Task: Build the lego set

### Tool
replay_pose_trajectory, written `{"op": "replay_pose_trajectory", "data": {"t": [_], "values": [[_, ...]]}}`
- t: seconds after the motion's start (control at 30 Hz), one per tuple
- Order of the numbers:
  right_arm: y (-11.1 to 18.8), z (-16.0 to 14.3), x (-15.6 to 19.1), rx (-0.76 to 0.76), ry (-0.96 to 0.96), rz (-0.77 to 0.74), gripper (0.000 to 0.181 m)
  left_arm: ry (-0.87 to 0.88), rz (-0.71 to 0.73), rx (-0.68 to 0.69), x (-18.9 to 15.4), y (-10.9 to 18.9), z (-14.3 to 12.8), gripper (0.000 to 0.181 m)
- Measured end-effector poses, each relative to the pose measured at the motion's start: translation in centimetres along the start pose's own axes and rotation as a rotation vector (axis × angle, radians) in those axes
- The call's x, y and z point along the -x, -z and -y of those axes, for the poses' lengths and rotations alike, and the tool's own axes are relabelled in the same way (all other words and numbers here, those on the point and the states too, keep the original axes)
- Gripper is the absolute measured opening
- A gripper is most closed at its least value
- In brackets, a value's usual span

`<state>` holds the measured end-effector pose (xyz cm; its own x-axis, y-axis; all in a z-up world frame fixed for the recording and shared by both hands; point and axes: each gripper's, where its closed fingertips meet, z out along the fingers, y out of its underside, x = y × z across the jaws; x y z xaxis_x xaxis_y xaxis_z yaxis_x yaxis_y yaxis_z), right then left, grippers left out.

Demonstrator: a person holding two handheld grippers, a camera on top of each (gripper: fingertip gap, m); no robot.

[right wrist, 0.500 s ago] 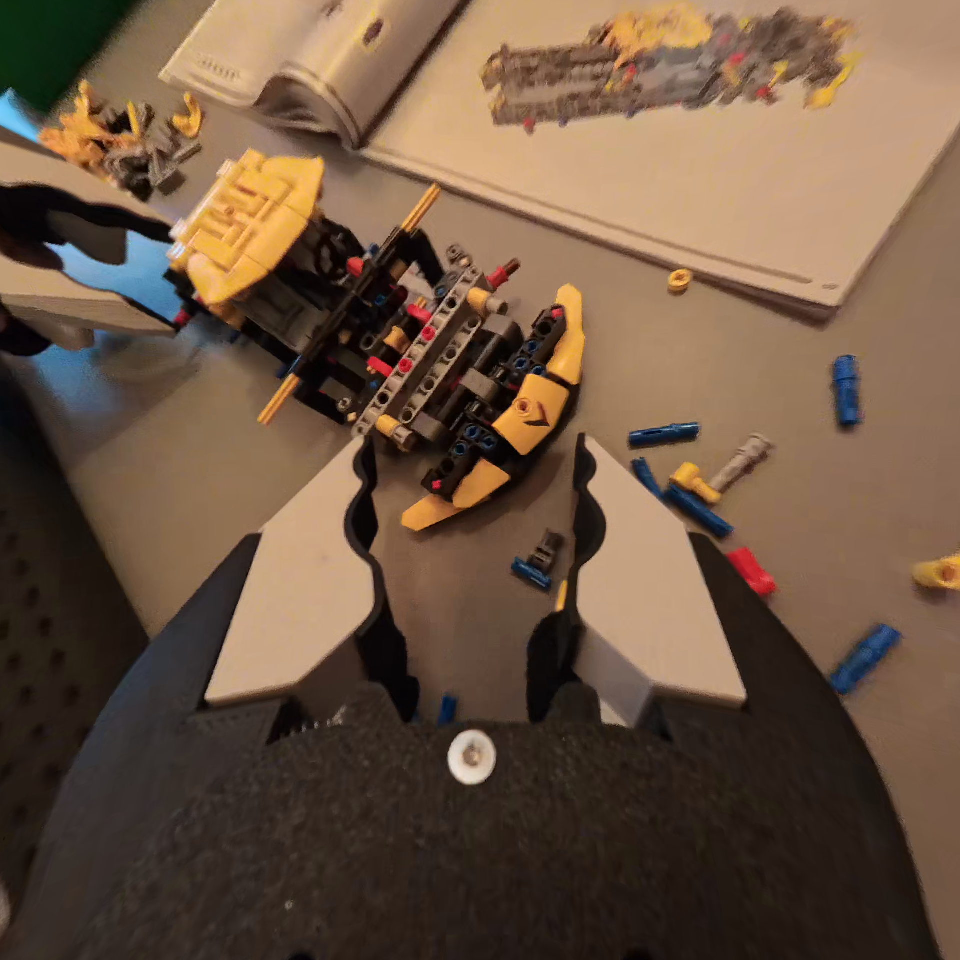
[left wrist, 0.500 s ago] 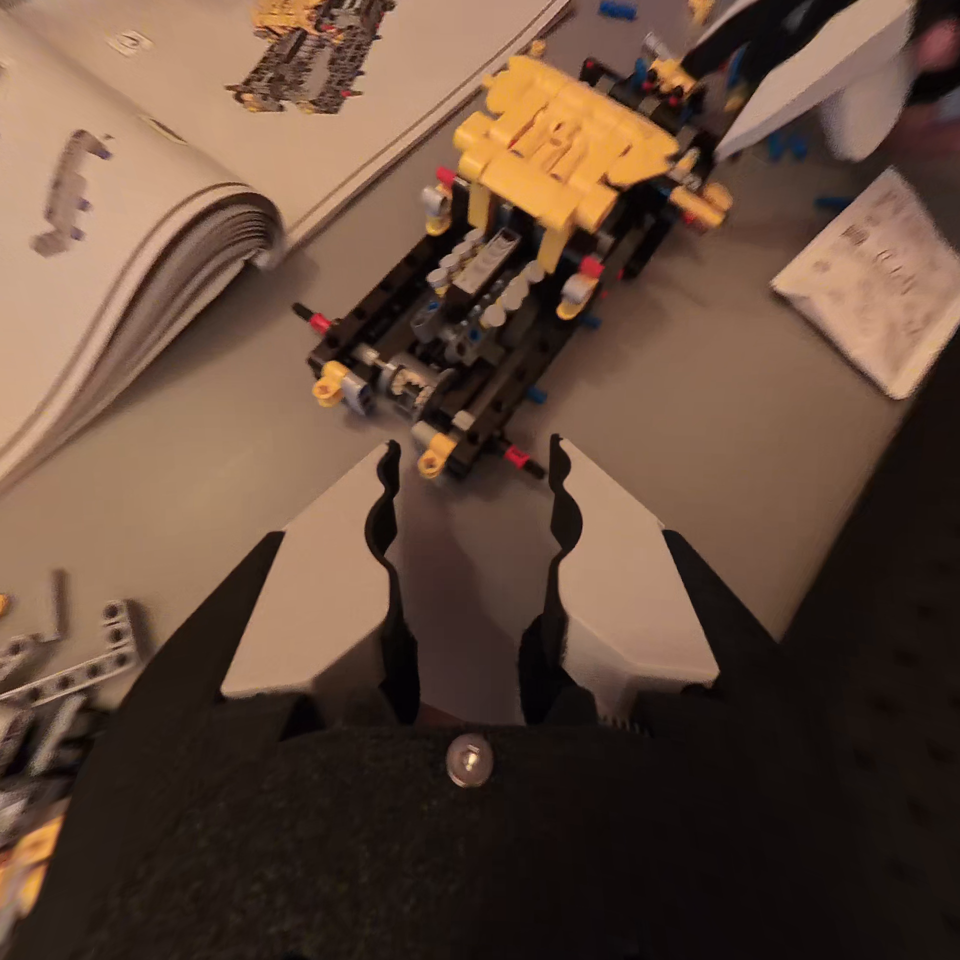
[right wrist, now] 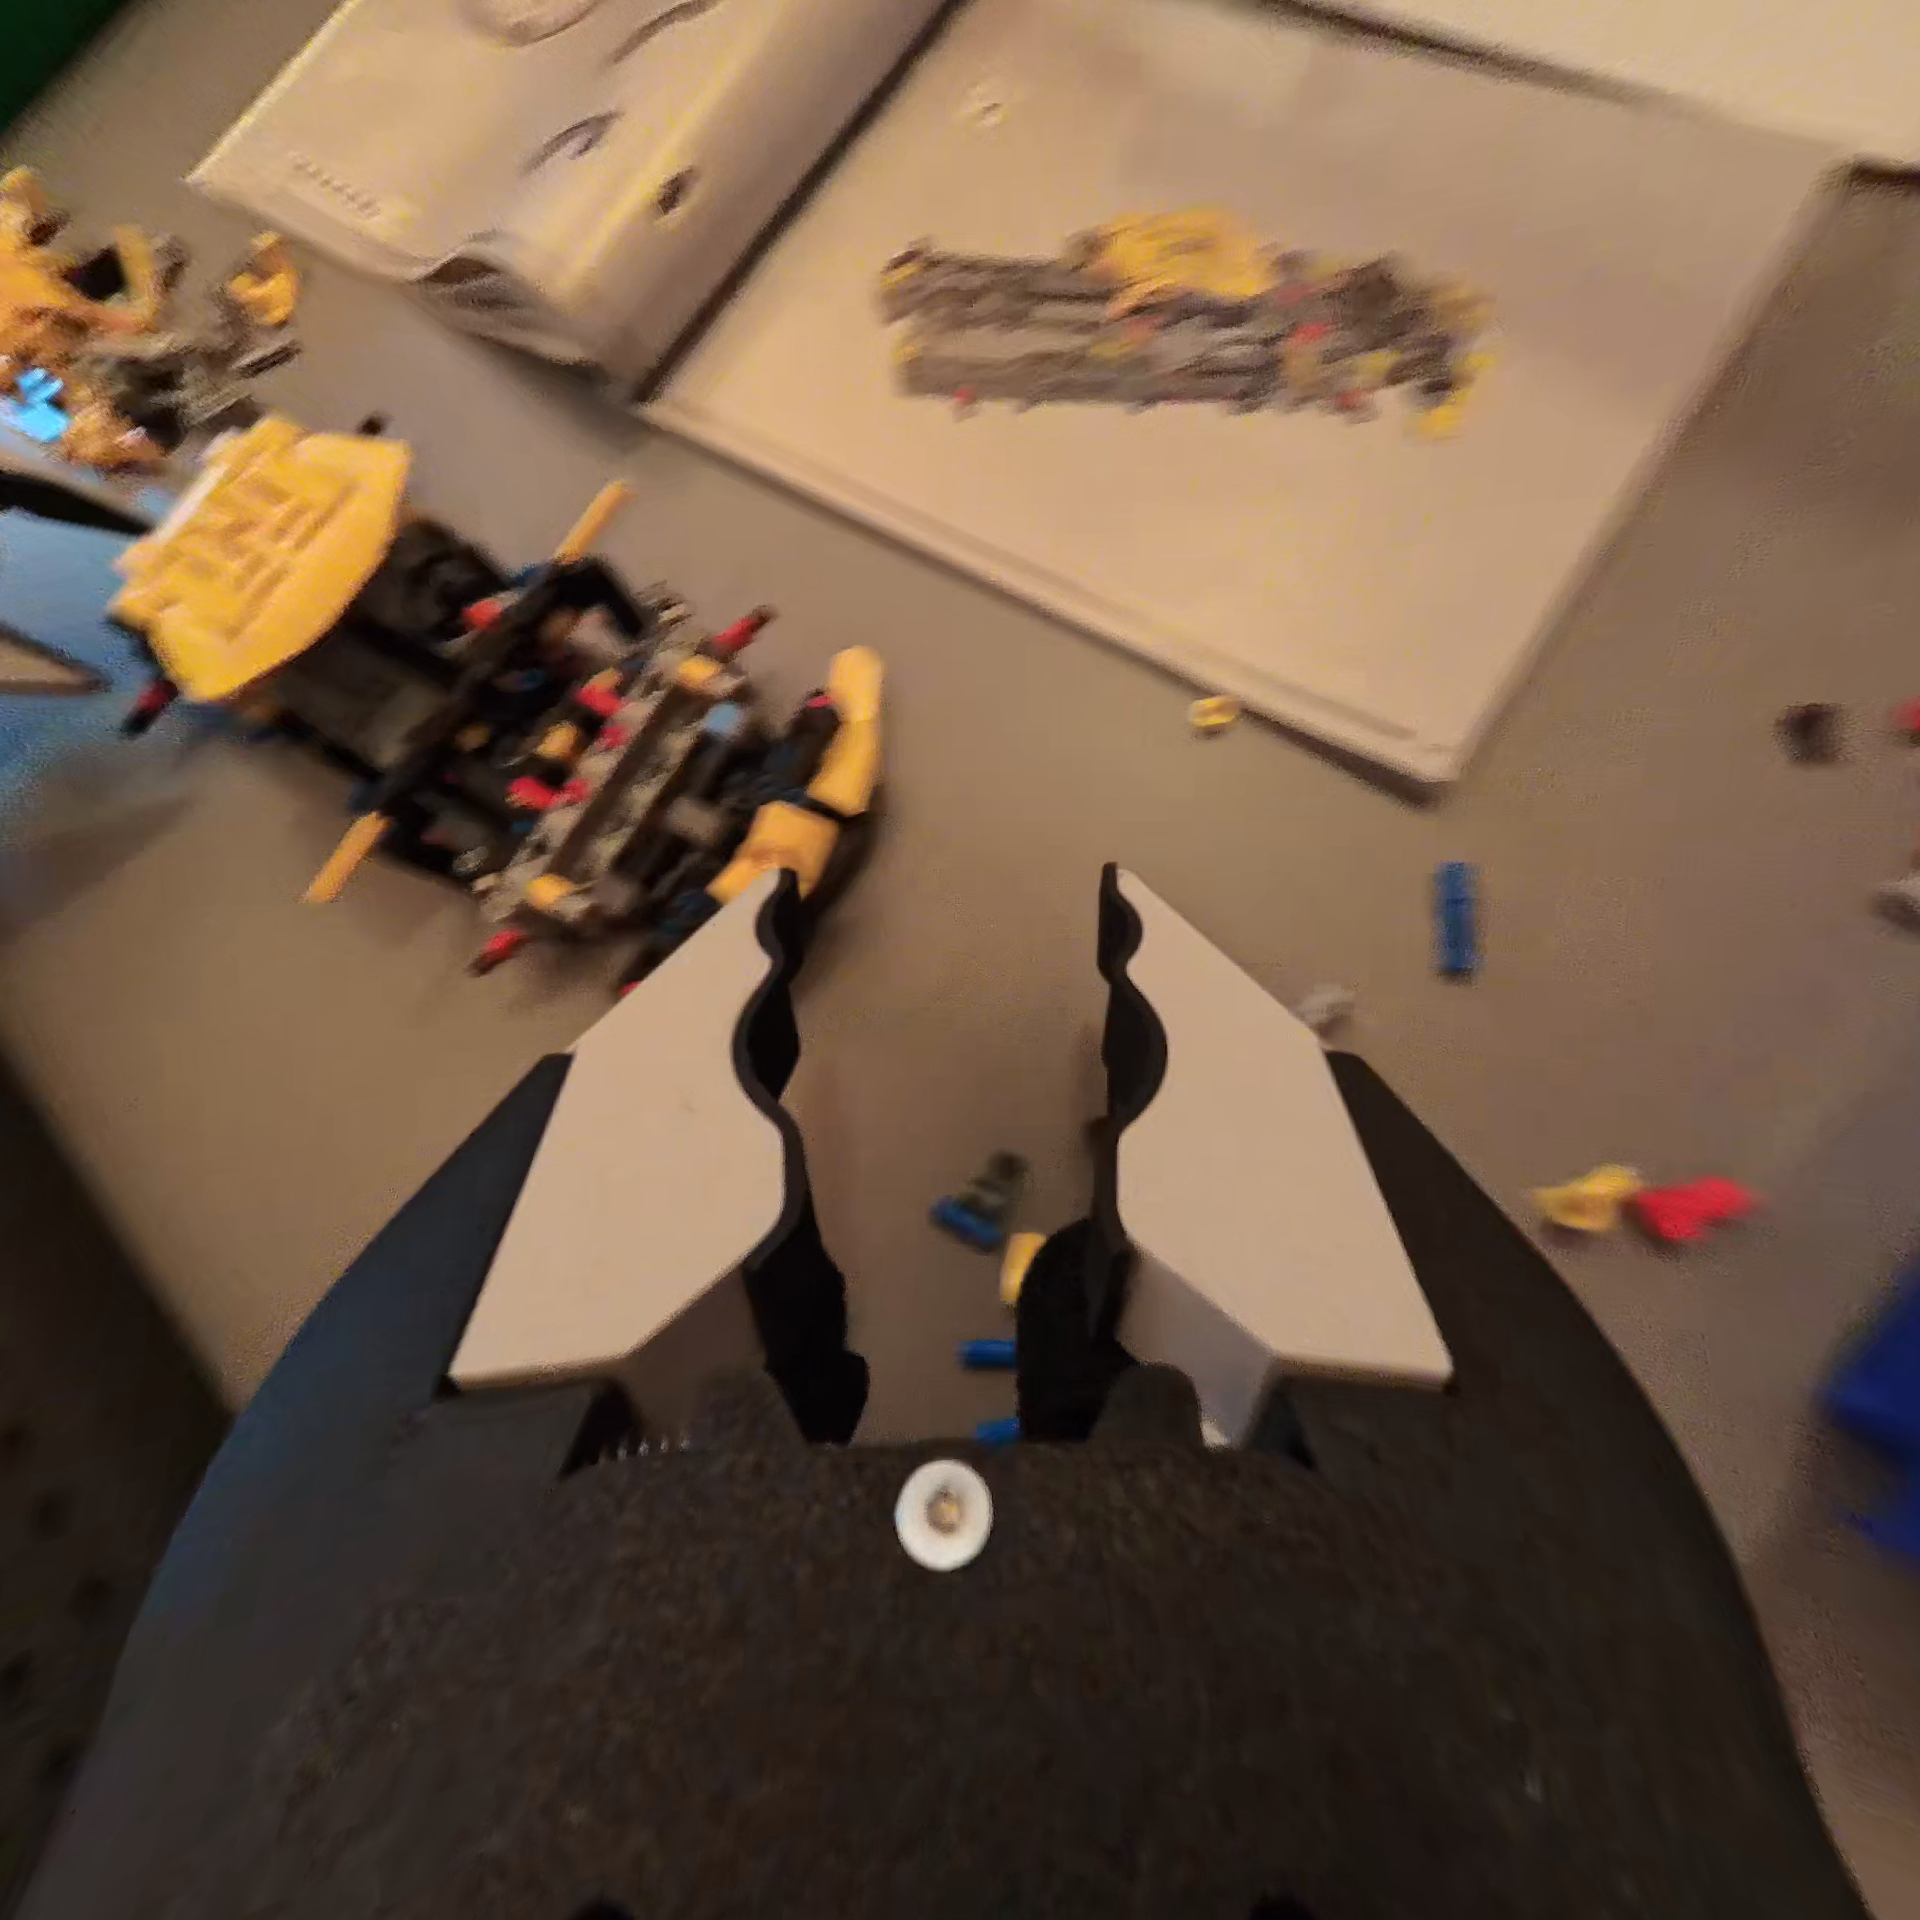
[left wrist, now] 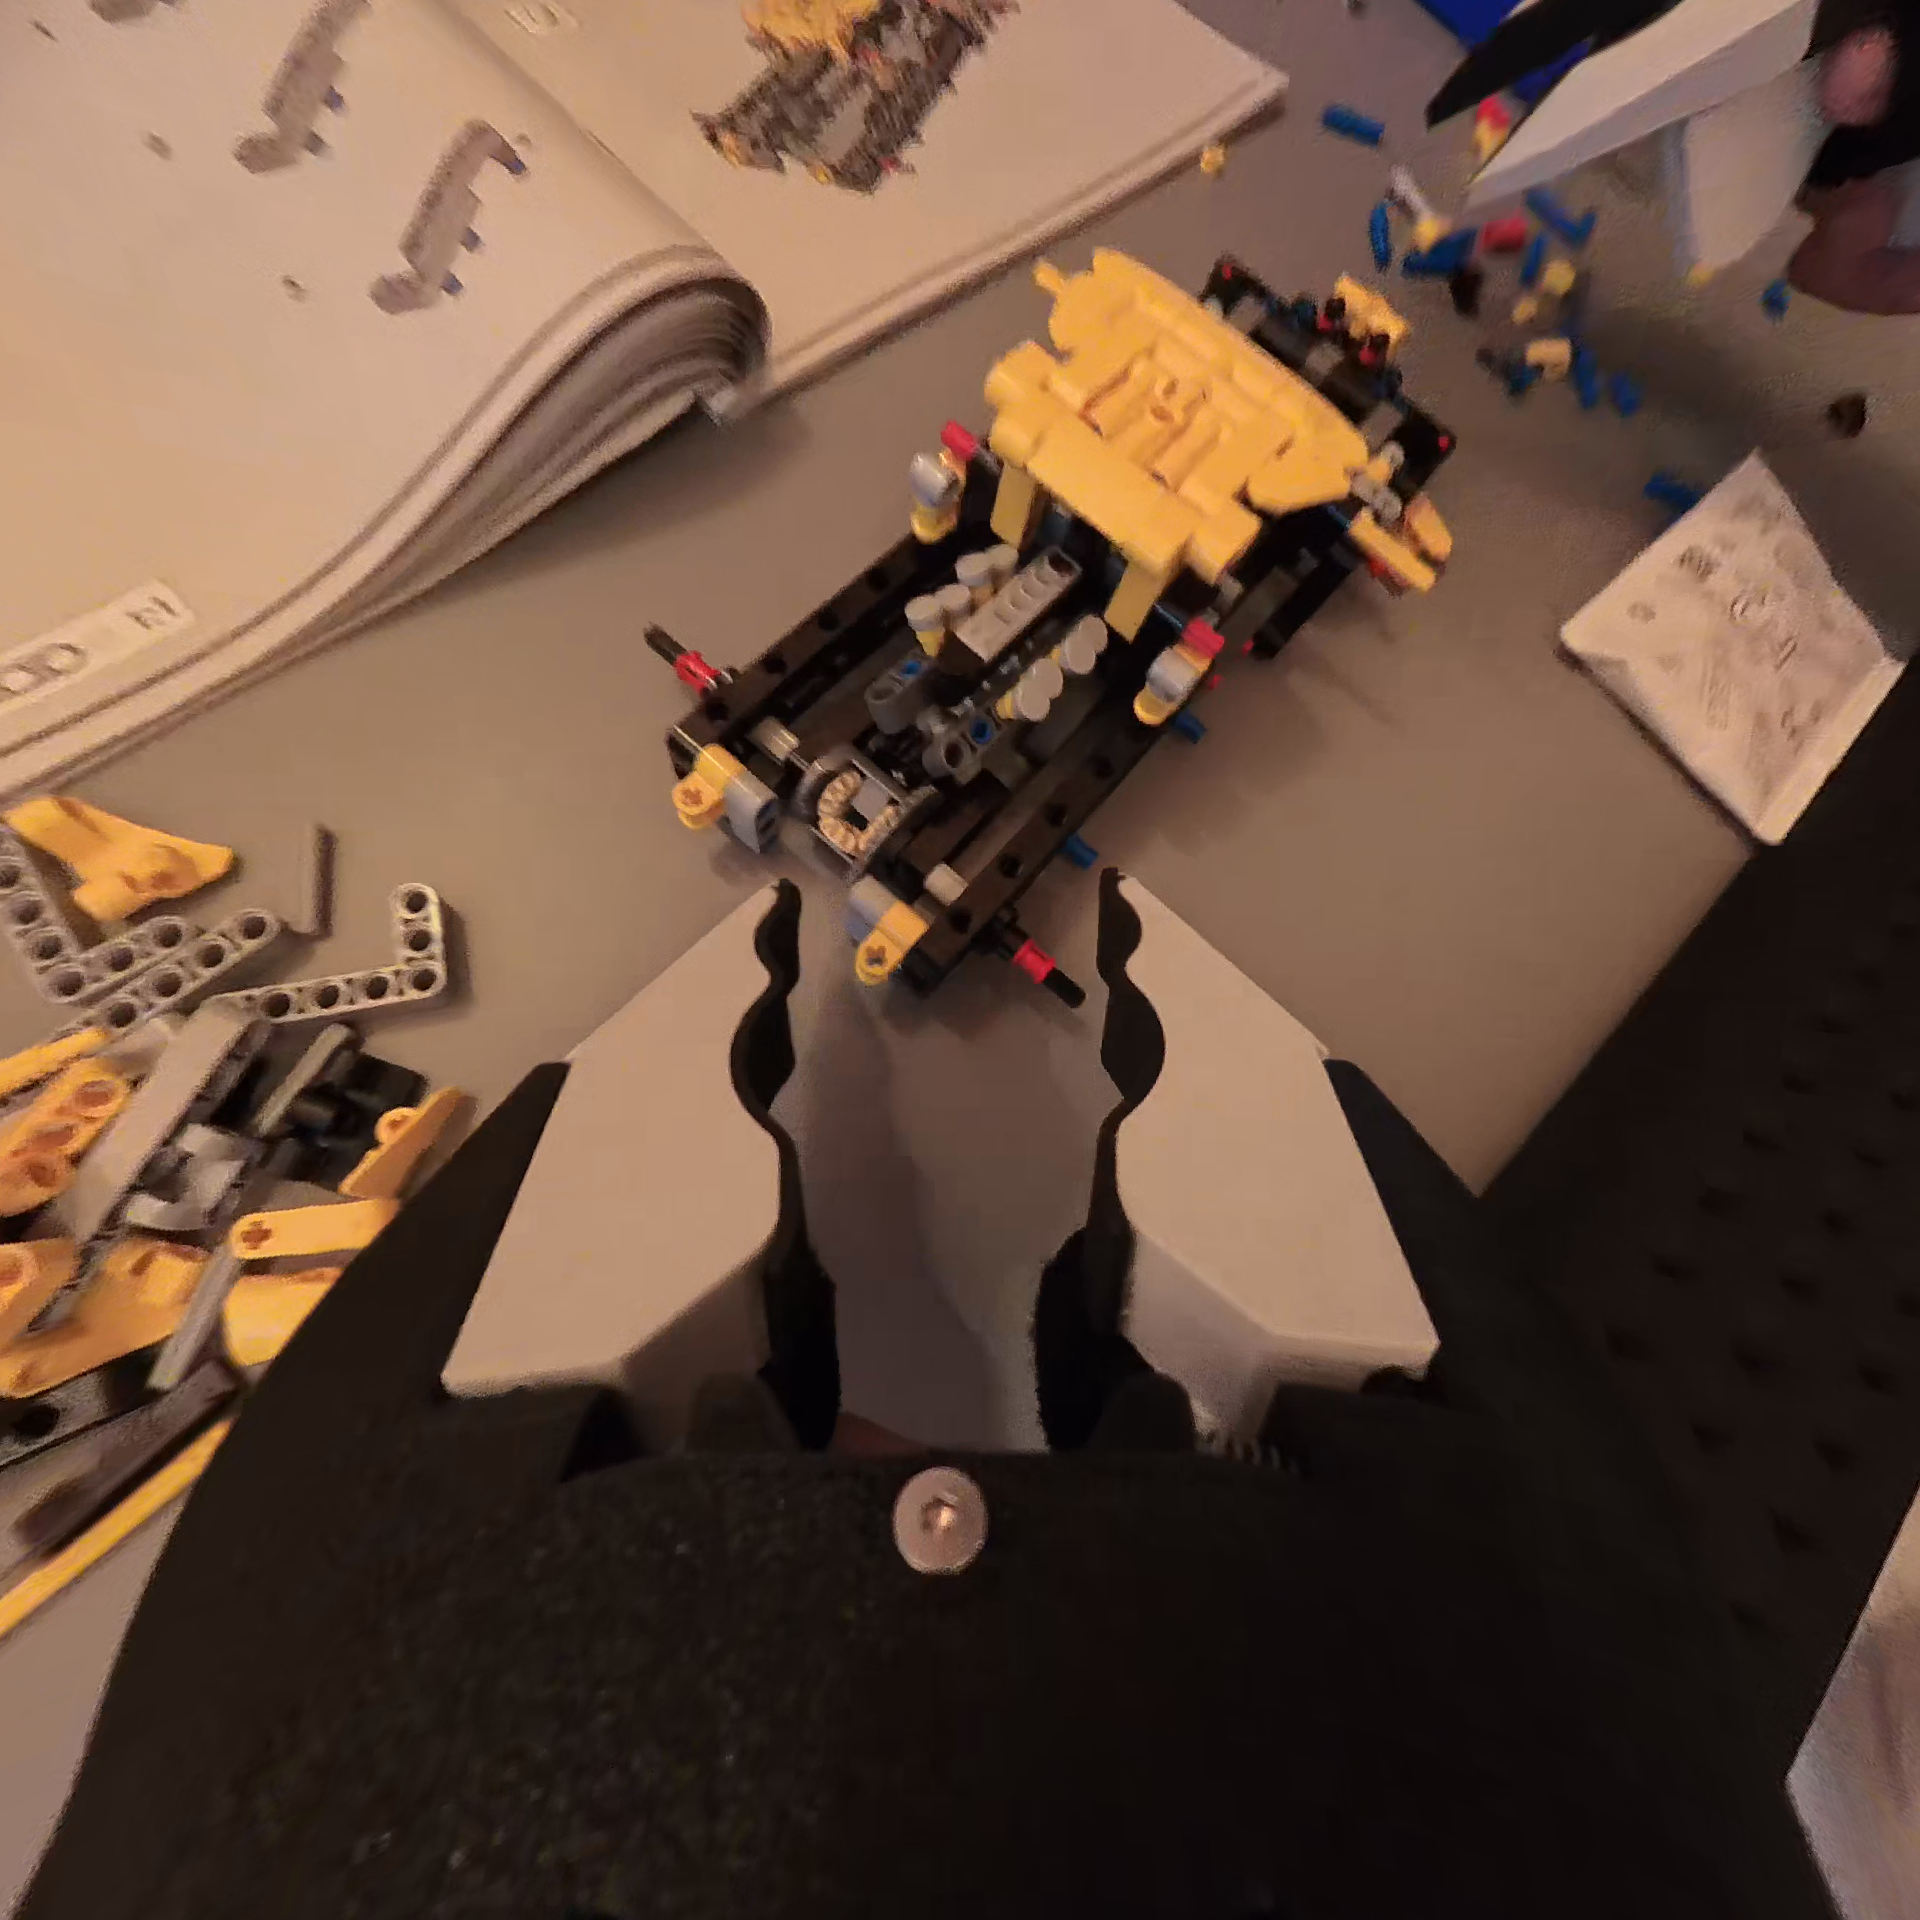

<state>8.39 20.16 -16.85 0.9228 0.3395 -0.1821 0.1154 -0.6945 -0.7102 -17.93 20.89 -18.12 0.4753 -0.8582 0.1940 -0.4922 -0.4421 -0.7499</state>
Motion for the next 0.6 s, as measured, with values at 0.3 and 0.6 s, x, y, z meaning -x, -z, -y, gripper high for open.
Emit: {"op": "replay_pose_trajectory", "data": {"t": [0.3,0.6], "values": [[-4.7,0.8,-5.9,0.074,0.082,-0.250,0.031,0.019,-0.028,-0.175,-1.8,1.7,3.8,0.057],[-5.7,1.1,-6.6,0.050,0.053,-0.285,0.006,0.018,-0.048,-0.164,-2.7,1.6,3.5,0.056]]}}
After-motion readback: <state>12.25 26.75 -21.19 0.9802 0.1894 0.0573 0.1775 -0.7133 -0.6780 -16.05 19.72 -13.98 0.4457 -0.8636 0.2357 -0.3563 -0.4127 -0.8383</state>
